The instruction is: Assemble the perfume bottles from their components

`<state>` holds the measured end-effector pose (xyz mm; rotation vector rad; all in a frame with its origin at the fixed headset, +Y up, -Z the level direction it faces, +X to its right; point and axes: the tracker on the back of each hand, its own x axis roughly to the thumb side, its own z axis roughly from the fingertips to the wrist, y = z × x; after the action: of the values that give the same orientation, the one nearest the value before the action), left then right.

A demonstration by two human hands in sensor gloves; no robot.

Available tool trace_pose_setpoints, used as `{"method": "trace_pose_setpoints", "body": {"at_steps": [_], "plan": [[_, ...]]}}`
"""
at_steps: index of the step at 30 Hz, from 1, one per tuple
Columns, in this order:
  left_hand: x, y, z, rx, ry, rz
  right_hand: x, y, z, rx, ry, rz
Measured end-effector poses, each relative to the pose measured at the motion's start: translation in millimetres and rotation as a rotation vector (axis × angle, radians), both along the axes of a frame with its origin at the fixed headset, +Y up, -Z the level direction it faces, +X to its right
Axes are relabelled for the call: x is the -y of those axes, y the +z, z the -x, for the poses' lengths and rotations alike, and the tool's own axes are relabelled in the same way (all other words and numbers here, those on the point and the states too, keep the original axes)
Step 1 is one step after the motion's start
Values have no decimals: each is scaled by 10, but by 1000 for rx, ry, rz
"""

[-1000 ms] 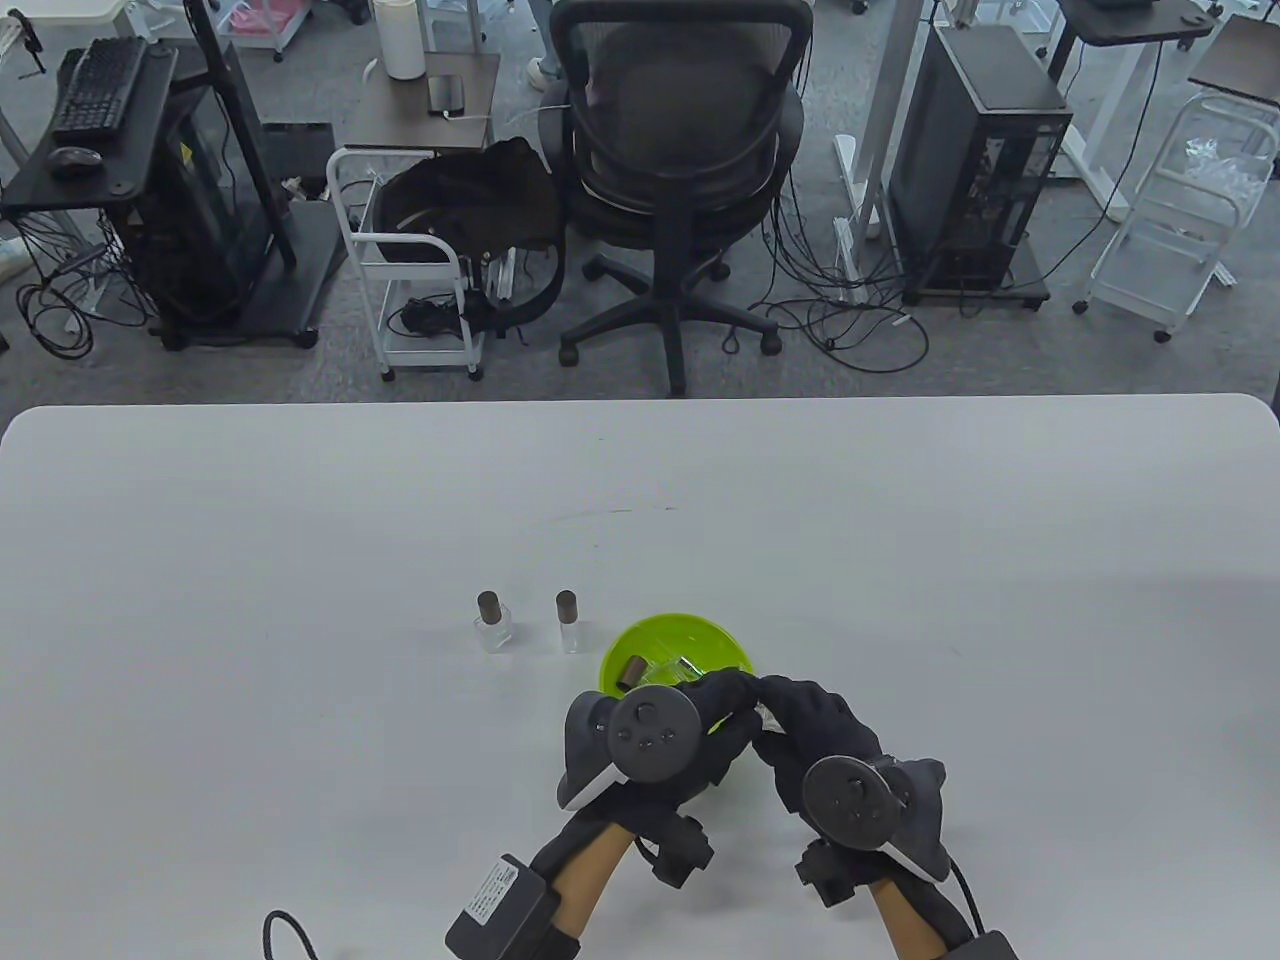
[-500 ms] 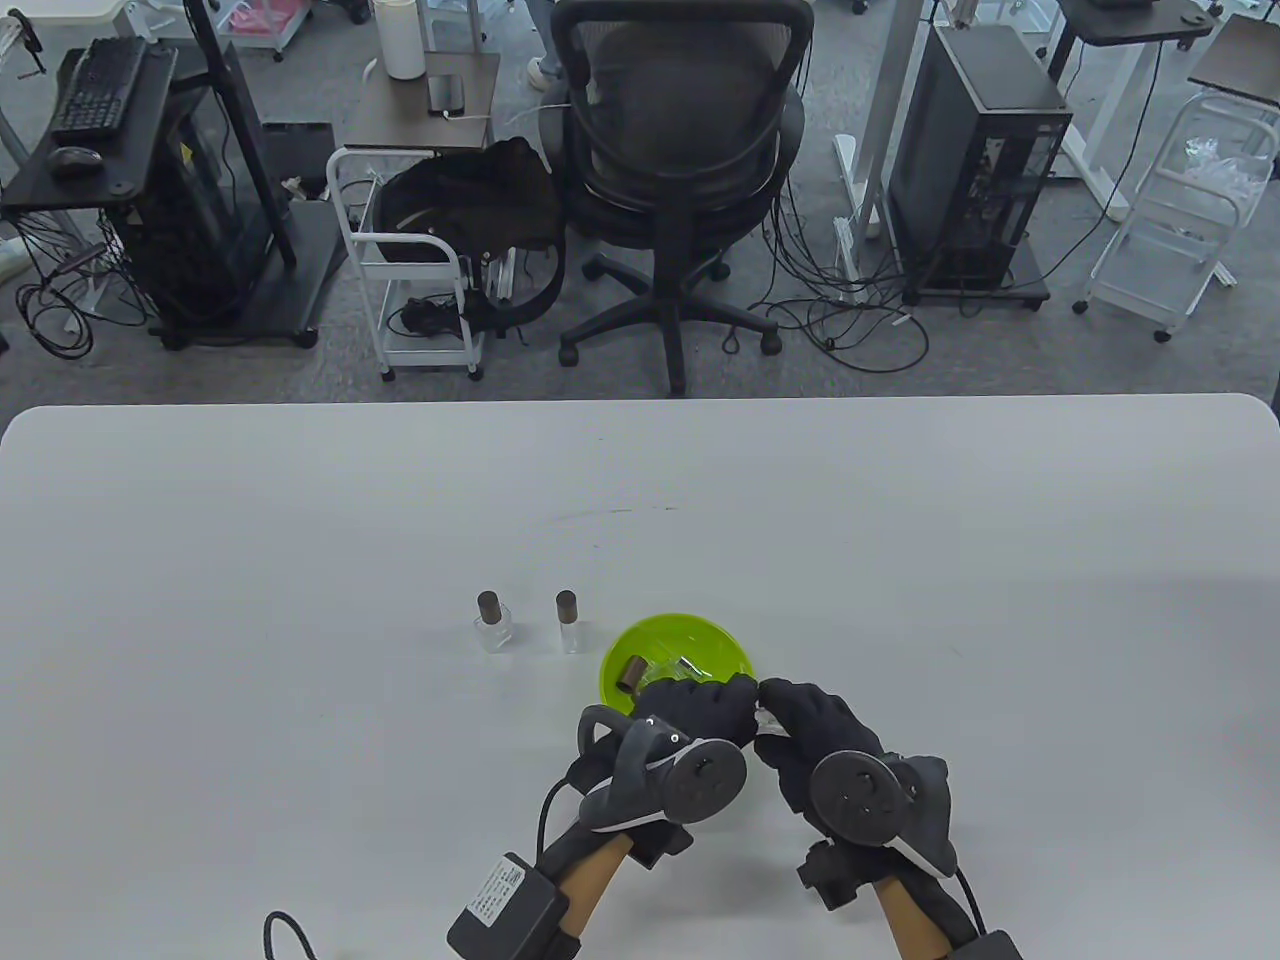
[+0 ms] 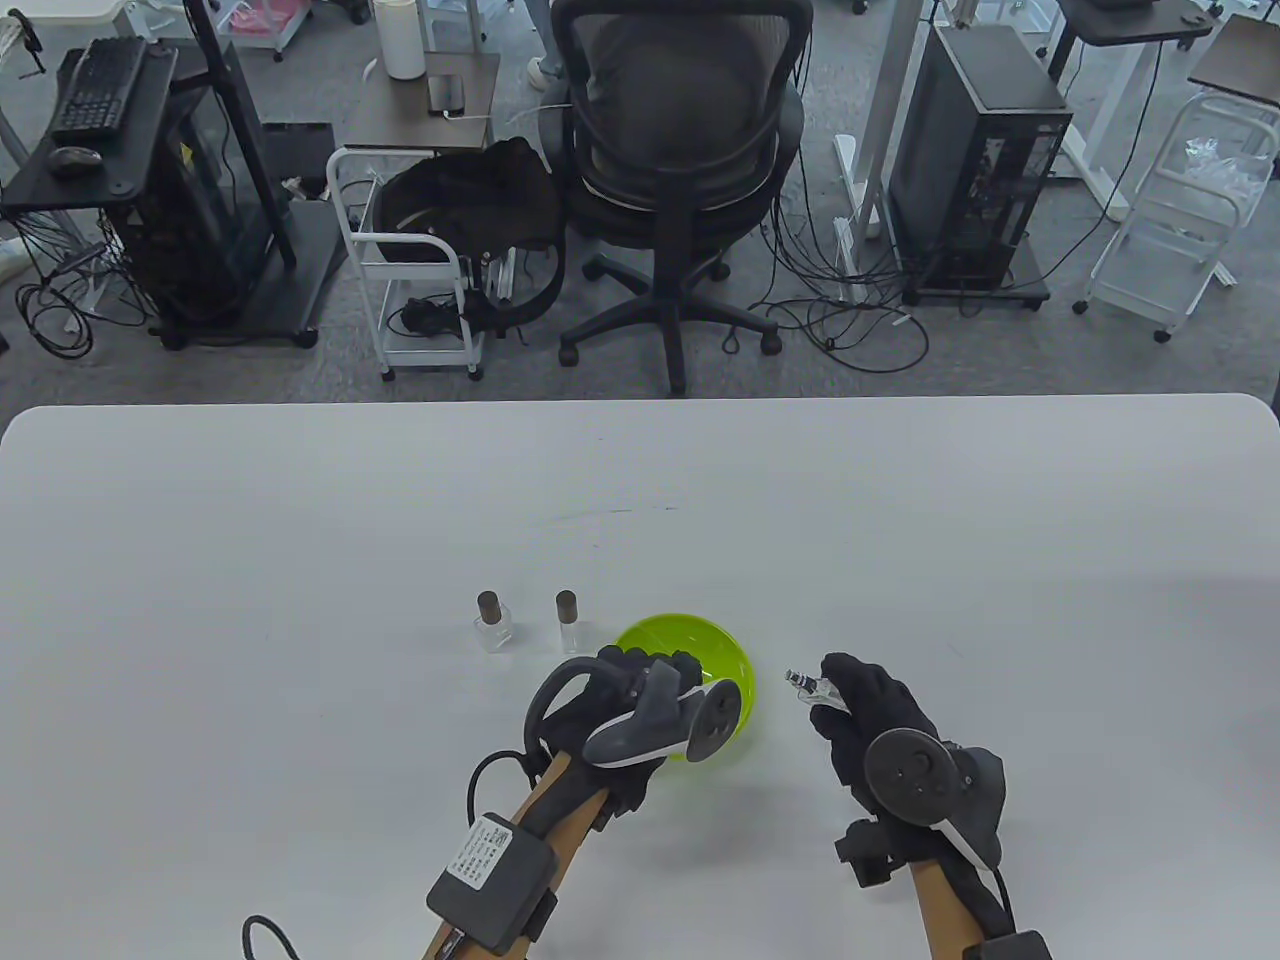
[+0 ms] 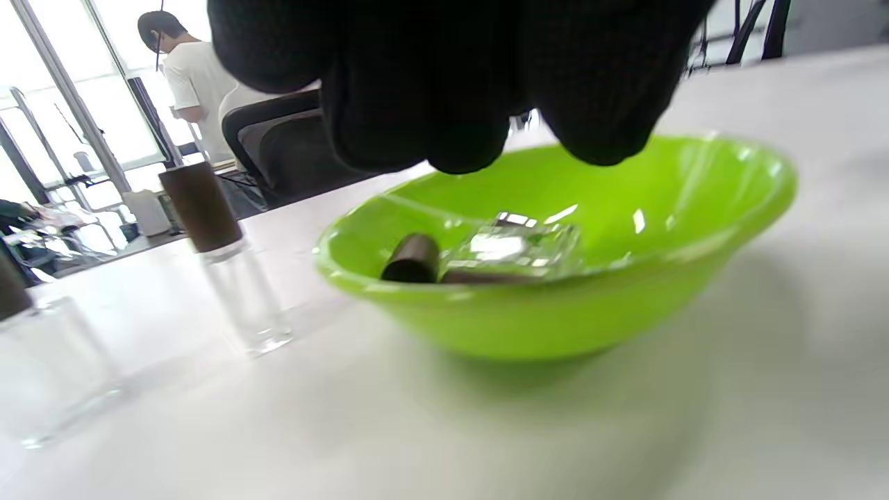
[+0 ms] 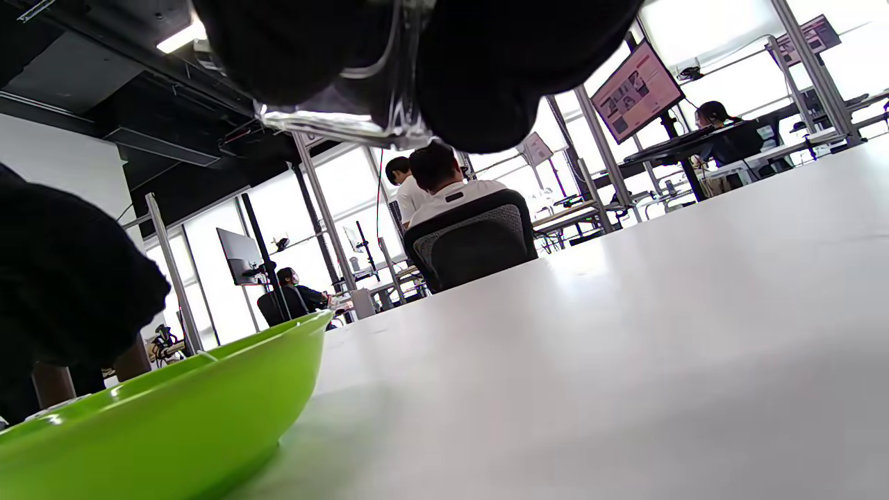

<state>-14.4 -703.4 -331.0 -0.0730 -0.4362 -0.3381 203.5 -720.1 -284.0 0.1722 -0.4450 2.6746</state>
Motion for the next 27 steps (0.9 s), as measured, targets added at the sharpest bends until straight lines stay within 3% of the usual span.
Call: {"method": "trace_pose_setpoints", "body": {"at_steps": [5, 11, 14, 27], "plan": [[195, -56, -138, -11, -158, -21, -2, -5, -31, 9, -13, 2], [363, -97, -261, -23, -200, -40, -5, -4, -48, 13, -28, -1], [381, -78, -311, -37, -250, -73, -4, -5, -60, 16, -36, 1], [302, -69, -266, -85, -176, -28, 5, -6, -103, 26, -70, 10]]}}
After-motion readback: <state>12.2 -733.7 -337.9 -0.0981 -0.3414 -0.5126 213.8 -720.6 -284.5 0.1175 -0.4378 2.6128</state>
